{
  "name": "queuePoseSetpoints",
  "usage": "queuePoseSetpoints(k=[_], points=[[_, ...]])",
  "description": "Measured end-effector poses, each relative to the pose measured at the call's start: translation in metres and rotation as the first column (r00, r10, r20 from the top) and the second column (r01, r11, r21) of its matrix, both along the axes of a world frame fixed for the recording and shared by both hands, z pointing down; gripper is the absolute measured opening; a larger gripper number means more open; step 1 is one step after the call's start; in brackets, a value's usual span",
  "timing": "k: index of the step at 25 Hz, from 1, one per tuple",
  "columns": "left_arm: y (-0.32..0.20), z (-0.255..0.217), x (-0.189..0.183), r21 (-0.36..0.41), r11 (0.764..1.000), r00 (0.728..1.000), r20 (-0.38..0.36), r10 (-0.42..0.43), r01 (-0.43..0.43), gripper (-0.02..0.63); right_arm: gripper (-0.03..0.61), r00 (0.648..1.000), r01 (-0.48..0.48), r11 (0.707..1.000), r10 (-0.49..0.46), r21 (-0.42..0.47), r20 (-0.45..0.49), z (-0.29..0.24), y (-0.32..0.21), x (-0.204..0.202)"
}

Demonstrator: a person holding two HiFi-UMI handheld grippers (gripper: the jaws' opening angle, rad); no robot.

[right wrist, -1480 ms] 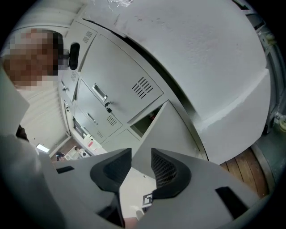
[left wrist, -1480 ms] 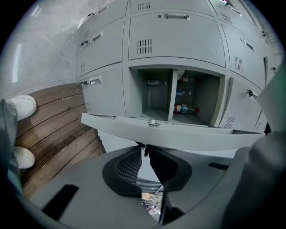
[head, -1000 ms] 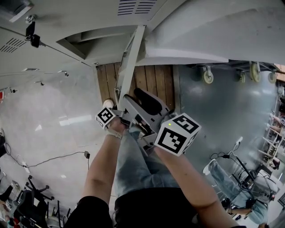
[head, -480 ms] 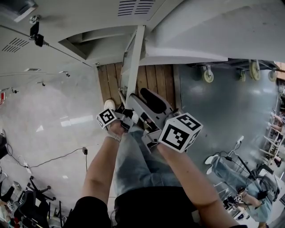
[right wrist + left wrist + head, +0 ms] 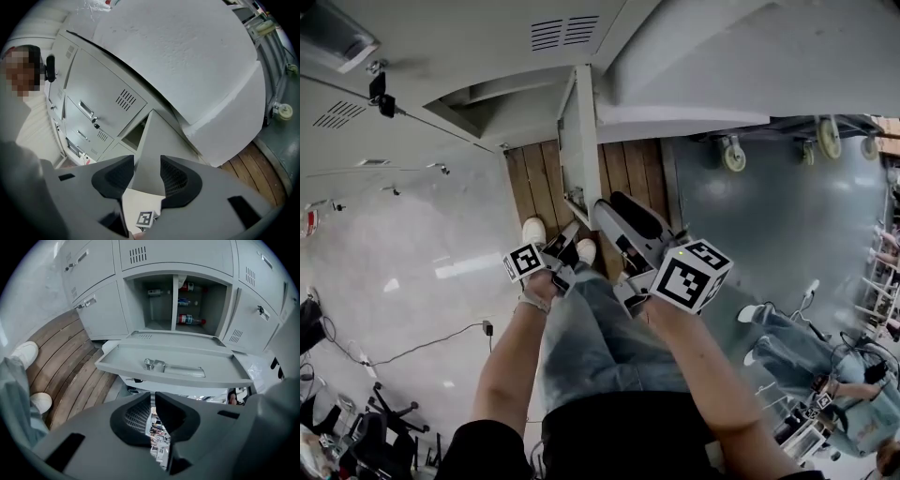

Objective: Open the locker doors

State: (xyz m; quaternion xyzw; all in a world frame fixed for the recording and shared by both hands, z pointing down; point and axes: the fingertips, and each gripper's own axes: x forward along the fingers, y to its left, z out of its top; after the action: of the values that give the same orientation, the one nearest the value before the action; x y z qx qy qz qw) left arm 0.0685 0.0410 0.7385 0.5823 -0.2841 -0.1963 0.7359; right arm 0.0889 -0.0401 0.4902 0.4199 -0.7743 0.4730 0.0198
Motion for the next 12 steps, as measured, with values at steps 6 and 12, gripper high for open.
queuePoseSetpoints(k=[6,12], points=[[0.001,-0.014,-0.016,0.017,1.000,1.000,0.015,0.009,-0.009,0.029,0.186,0.999,-0.050,0.999,0.050,0.009,-0.015,-0.003,-0.001,0.023],[-0.002,-0.050,-0.025,0.070,0.997,1.000,-0.008,0.023,-0.022,0.018,0.189,0.995,-0.100,0.995,0.100,0.004,-0.015,-0.001,-0.001,0.034]])
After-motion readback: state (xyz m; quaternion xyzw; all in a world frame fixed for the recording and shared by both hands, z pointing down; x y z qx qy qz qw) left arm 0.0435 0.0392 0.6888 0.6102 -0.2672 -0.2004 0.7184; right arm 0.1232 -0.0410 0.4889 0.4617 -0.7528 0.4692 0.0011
